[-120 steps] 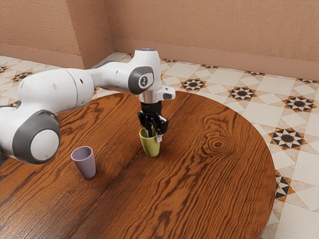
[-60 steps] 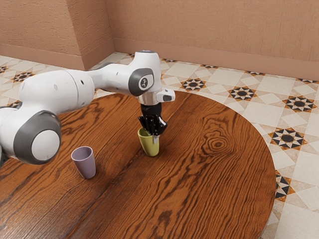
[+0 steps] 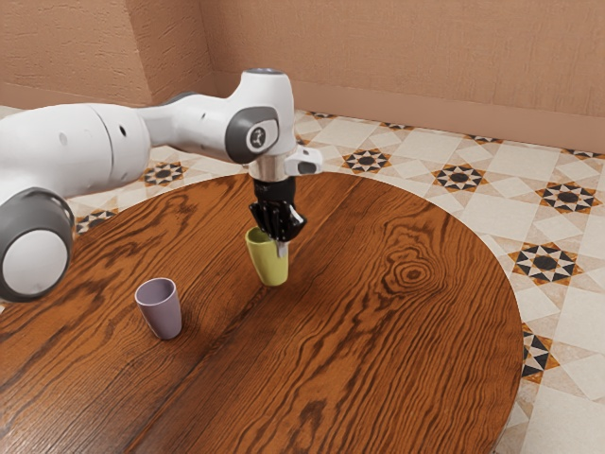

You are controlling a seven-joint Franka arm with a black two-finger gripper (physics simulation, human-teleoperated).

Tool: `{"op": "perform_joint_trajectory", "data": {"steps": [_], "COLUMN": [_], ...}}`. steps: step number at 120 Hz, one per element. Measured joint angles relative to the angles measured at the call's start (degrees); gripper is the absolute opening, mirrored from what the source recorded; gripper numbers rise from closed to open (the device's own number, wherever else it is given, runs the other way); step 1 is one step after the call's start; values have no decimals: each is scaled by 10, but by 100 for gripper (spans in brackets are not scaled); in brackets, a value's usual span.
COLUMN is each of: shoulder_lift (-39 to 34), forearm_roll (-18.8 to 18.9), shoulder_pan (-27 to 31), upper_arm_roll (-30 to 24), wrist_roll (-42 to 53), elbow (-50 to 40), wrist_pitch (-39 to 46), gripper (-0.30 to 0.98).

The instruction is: Place the right cup onto the left cup

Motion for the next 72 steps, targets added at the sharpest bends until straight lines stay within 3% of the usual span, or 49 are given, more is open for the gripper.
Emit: {"op": "perform_joint_trajectory", "data": {"steps": [72], "shoulder_lift": [-188], "forearm_roll": [23], "shoulder_pan": [-24], "upper_arm_roll": [54], "wrist_roll": [-35], "elbow": [-189], "wrist_pitch": [31], "gripper": [-10]}}
